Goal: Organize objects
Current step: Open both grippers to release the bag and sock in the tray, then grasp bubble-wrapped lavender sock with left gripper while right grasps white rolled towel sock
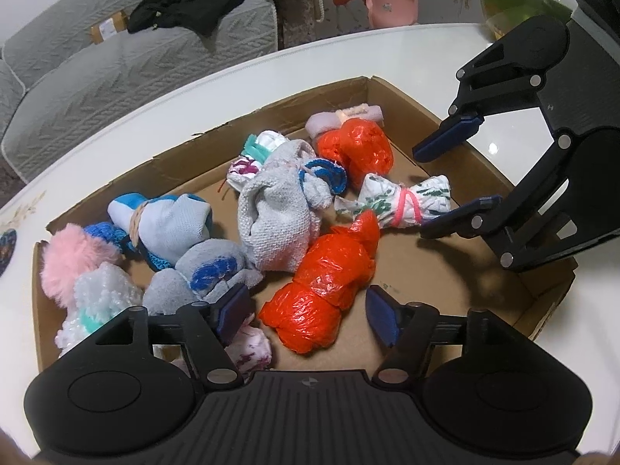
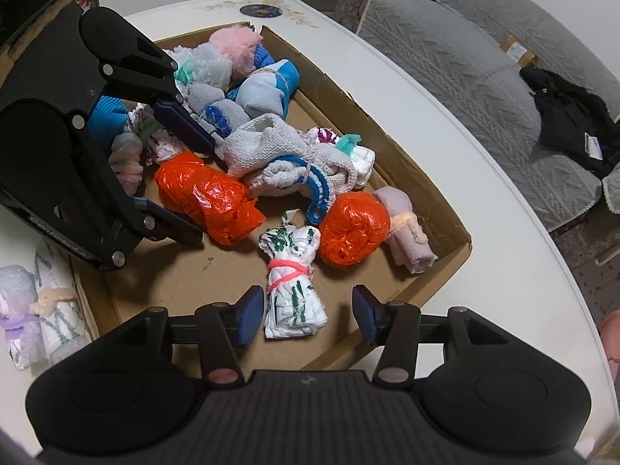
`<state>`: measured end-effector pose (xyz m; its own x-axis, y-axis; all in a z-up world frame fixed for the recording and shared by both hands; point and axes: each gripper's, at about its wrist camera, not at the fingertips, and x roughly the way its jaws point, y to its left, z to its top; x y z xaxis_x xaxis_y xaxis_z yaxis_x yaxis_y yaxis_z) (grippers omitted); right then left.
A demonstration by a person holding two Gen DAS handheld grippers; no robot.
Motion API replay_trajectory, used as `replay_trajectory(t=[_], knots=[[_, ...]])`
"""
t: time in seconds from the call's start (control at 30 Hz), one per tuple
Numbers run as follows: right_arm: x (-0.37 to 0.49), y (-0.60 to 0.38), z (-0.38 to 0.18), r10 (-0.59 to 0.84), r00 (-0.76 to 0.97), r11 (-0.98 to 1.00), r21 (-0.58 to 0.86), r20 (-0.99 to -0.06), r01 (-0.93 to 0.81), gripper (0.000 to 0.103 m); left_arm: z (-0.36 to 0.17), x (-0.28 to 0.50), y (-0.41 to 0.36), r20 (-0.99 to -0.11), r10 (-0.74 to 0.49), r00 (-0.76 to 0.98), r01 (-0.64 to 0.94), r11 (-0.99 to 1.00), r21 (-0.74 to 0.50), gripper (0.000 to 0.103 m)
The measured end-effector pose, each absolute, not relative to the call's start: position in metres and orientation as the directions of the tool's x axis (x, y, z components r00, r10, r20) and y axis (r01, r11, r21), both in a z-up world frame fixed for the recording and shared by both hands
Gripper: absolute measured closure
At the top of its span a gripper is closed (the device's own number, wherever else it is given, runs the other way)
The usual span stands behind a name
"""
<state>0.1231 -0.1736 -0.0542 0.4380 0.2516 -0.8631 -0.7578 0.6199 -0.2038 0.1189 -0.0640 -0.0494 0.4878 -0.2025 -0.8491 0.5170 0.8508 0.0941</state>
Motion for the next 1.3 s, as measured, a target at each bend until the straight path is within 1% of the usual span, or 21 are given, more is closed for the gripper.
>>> replay_trajectory(t=[0.13, 0.23, 0.33, 0.43, 0.5, 0.73, 0.9, 0.93, 0.97, 1.0, 1.03, 1.13, 1.3], knots=[[0.124, -0.173, -0.055, 0.25, 0.439, 0.624, -0.204, -0.863, -0.755, 0.056, -0.049, 0.118, -0.064, -0.85, -0.193, 0.49, 0.509, 0.855, 0.099, 0.029], [0.121, -0.174, -0.052, 0.253, 0.444, 0.628, -0.203, -0.86, -0.752, 0.055, -0.046, 0.114, -0.061, -0.845, -0.188, 0.5, 0.496, 0.863, 0.101, 0.025], [0.115, -0.176, -0.046, 0.263, 0.455, 0.633, -0.203, -0.851, -0.747, 0.051, -0.041, 0.106, -0.056, -0.833, -0.182, 0.522, 0.479, 0.871, 0.11, 0.017], [0.106, -0.181, -0.039, 0.277, 0.469, 0.639, -0.204, -0.839, -0.742, 0.048, -0.036, 0.098, -0.048, -0.824, -0.183, 0.536, 0.462, 0.881, 0.105, 0.017], [0.1, -0.183, -0.035, 0.272, 0.485, 0.649, -0.214, -0.831, -0.73, 0.042, -0.032, 0.092, -0.041, -0.817, -0.178, 0.549, 0.443, 0.891, 0.104, 0.017], [0.069, -0.202, -0.017, 0.288, 0.539, 0.692, -0.217, -0.792, -0.689, 0.041, -0.013, 0.055, -0.012, -0.771, -0.186, 0.609, 0.392, 0.915, 0.089, 0.017], [0.03, -0.215, -0.008, 0.303, 0.59, 0.73, -0.216, -0.749, -0.648, 0.039, -0.006, 0.007, 0.014, -0.732, -0.209, 0.649, 0.341, 0.939, 0.034, 0.015], [0.021, -0.219, -0.007, 0.311, 0.597, 0.74, -0.205, -0.739, -0.64, 0.039, -0.007, -0.003, 0.018, -0.728, -0.212, 0.652, 0.33, 0.944, 0.021, 0.015], [0.01, -0.223, -0.007, 0.325, 0.604, 0.752, -0.189, -0.728, -0.632, 0.035, -0.009, -0.014, 0.02, -0.727, -0.222, 0.65, 0.323, 0.947, -0.001, 0.015], [0.0, -0.226, -0.008, 0.337, 0.61, 0.761, -0.174, -0.717, -0.625, 0.029, -0.013, -0.025, 0.021, -0.729, -0.235, 0.642, 0.315, 0.949, -0.028, 0.015], [-0.01, -0.229, -0.011, 0.347, 0.617, 0.772, -0.159, -0.706, -0.616, 0.027, -0.017, -0.035, 0.02, -0.733, -0.245, 0.634, 0.309, 0.95, -0.05, 0.015], [-0.033, -0.229, -0.024, 0.37, 0.617, 0.795, -0.107, -0.695, -0.597, 0.027, -0.034, -0.06, 0.004, -0.74, -0.28, 0.611, 0.318, 0.943, -0.094, 0.014], [-0.047, -0.23, -0.044, 0.372, 0.619, 0.843, -0.027, -0.692, -0.538, 0.027, -0.049, -0.076, -0.035, -0.73, -0.302, 0.613, 0.353, 0.931, -0.089, 0.014]])
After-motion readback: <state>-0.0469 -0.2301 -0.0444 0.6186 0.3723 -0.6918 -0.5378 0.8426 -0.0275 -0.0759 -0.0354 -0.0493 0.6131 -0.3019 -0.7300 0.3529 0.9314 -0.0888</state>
